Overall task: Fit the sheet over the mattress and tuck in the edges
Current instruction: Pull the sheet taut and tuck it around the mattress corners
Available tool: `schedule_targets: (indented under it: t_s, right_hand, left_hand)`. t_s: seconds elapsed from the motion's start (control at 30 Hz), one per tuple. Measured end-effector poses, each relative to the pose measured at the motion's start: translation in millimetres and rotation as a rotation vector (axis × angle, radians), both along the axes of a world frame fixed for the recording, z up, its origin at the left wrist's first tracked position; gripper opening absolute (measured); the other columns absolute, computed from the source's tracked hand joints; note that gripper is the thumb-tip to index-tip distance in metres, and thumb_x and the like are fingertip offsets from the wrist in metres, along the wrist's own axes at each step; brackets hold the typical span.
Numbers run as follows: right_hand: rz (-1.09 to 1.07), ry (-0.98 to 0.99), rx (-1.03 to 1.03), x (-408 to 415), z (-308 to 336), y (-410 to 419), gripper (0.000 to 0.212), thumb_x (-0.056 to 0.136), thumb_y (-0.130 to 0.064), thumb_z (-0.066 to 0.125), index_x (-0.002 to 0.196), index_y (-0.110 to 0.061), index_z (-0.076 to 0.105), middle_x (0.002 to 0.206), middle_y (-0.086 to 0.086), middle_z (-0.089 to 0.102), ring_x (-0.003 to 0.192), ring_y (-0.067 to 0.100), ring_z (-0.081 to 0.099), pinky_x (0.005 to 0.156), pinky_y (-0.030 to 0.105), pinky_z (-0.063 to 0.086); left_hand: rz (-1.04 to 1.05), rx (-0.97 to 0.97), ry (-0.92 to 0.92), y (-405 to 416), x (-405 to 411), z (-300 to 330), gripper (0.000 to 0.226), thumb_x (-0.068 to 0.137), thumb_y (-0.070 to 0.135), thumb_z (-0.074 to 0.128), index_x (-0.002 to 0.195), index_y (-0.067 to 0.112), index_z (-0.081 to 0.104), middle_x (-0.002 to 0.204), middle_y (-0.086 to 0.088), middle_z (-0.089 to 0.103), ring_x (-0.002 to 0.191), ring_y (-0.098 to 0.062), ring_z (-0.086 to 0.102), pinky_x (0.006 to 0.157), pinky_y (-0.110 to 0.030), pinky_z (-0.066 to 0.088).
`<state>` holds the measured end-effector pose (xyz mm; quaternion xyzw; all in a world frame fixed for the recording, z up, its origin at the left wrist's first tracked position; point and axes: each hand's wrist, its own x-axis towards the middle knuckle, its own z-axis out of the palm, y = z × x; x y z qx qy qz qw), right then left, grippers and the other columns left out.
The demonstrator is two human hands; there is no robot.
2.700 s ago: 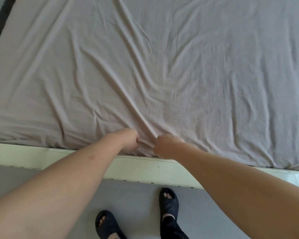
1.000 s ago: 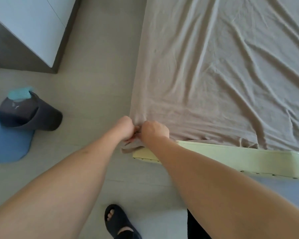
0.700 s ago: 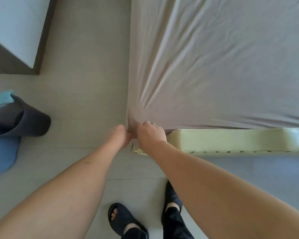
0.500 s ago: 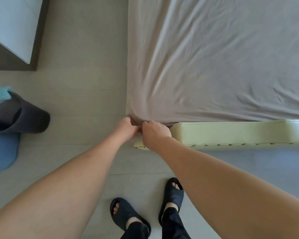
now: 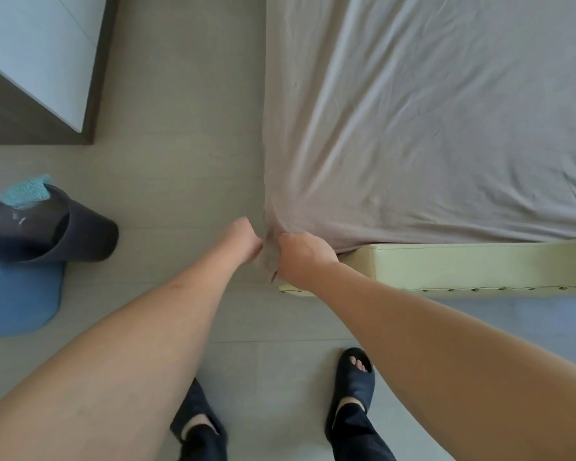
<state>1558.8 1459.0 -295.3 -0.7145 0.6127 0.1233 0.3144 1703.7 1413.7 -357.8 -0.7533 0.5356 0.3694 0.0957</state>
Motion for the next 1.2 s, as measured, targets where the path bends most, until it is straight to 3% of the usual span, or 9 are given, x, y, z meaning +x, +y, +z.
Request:
schedule_targets:
  t_s: [0.13, 0.2, 0.27, 0.4, 0.53, 0.7, 0.87, 1.07, 1.2]
  right_hand:
    - [-0.084, 0.043, 0.013, 23.3, -10.1, -9.3, 0.026, 0.094, -0.013, 0.048, 0.117, -0.012, 0.061, 0.116, 0.012, 0.065, 0.109, 0.034, 0.063, 0.079, 0.034, 0.045]
    - [-0.159, 0.058, 0.022, 32.7, -17.4, -8.8, 0.025, 0.092, -0.013, 0.050, 0.113, -0.014, 0.063, 0.113, 0.010, 0.066, 0.105, 0.034, 0.064, 0.075, 0.033, 0.043]
    - [-0.266, 0.067, 0.014, 41.0, -23.4, -4.0, 0.023, 0.089, -0.014, 0.051, 0.108, -0.015, 0.063, 0.111, 0.010, 0.067, 0.102, 0.033, 0.065, 0.073, 0.033, 0.043]
    - [-0.437, 0.082, 0.002, 52.0, -35.8, 3.9, 0.021, 0.088, -0.019, 0.055, 0.106, -0.015, 0.065, 0.109, 0.008, 0.068, 0.097, 0.033, 0.064, 0.075, 0.034, 0.048]
    - [-0.581, 0.067, 0.058, 65.0, -54.7, 21.0, 0.025, 0.091, -0.019, 0.053, 0.109, -0.010, 0.068, 0.111, 0.011, 0.070, 0.100, 0.033, 0.066, 0.076, 0.032, 0.049]
    - [-0.718, 0.017, -0.066, 75.0, -90.5, 45.5, 0.018, 0.088, -0.021, 0.055, 0.099, -0.014, 0.067, 0.099, 0.010, 0.071, 0.089, 0.034, 0.066, 0.066, 0.032, 0.045]
    - [-0.504, 0.059, -0.558, 75.3, -124.2, 45.7, 0.004, 0.078, -0.015, 0.060, 0.079, -0.011, 0.062, 0.079, 0.012, 0.063, 0.076, 0.038, 0.060, 0.059, 0.038, 0.042]
    - [-0.419, 0.172, -0.571, 80.4, -148.3, 39.2, 0.017, 0.061, -0.023, 0.080, 0.064, -0.016, 0.065, 0.062, 0.006, 0.065, 0.057, 0.031, 0.063, 0.057, 0.033, 0.049]
    - [-0.397, 0.221, -0.643, 82.2, -155.9, 39.1, 0.016, 0.062, -0.027, 0.075, 0.064, -0.013, 0.066, 0.060, 0.009, 0.066, 0.054, 0.031, 0.065, 0.051, 0.030, 0.046]
  left_hand:
    - [0.153, 0.106, 0.346, -6.9, 4.9, -7.0, 0.075, 0.088, 0.002, 0.074, 0.152, 0.003, 0.035, 0.145, -0.011, 0.050, 0.133, -0.029, 0.050, 0.095, -0.025, 0.040]
    - [0.136, 0.176, 0.429, -7.0, -3.3, -21.1, 0.063, 0.096, 0.001, 0.062, 0.152, 0.005, 0.035, 0.145, -0.009, 0.048, 0.128, -0.026, 0.051, 0.100, -0.026, 0.040]
    - [0.043, 0.131, 0.386, -7.9, -7.7, -38.8, 0.043, 0.101, 0.008, 0.051, 0.143, 0.001, 0.047, 0.142, -0.020, 0.054, 0.127, -0.034, 0.056, 0.107, -0.040, 0.046]
    - [-0.334, -0.041, 0.235, -9.5, 12.0, -55.6, 0.023, 0.092, 0.021, 0.060, 0.106, 0.007, 0.070, 0.111, -0.021, 0.070, 0.107, -0.039, 0.067, 0.085, -0.041, 0.055]
    - [-0.662, -0.053, -0.016, -14.6, 29.1, -56.0, 0.037, 0.087, 0.034, 0.071, 0.120, 0.020, 0.068, 0.121, -0.012, 0.070, 0.114, -0.033, 0.066, 0.090, -0.041, 0.054]
    - [-0.688, -0.081, 0.058, -20.9, 23.4, -64.2, 0.034, 0.089, 0.014, 0.061, 0.122, 0.007, 0.064, 0.123, -0.020, 0.066, 0.114, -0.037, 0.064, 0.088, -0.041, 0.053]
    - [-0.737, -0.211, 0.109, -20.0, 12.7, -79.2, 0.023, 0.086, 0.018, 0.058, 0.104, 0.007, 0.068, 0.109, -0.020, 0.071, 0.102, -0.039, 0.068, 0.074, -0.036, 0.051]
    - [-0.818, -0.259, 0.269, -26.8, 23.2, -87.8, 0.014, 0.080, 0.015, 0.066, 0.092, 0.009, 0.072, 0.098, -0.018, 0.074, 0.093, -0.033, 0.070, 0.066, -0.031, 0.049]
    - [-0.725, -0.203, 0.519, -34.0, 29.3, -96.1, 0.029, 0.076, 0.000, 0.070, 0.055, 0.015, 0.058, 0.055, -0.007, 0.058, 0.049, -0.001, 0.051, 0.048, -0.022, 0.038]
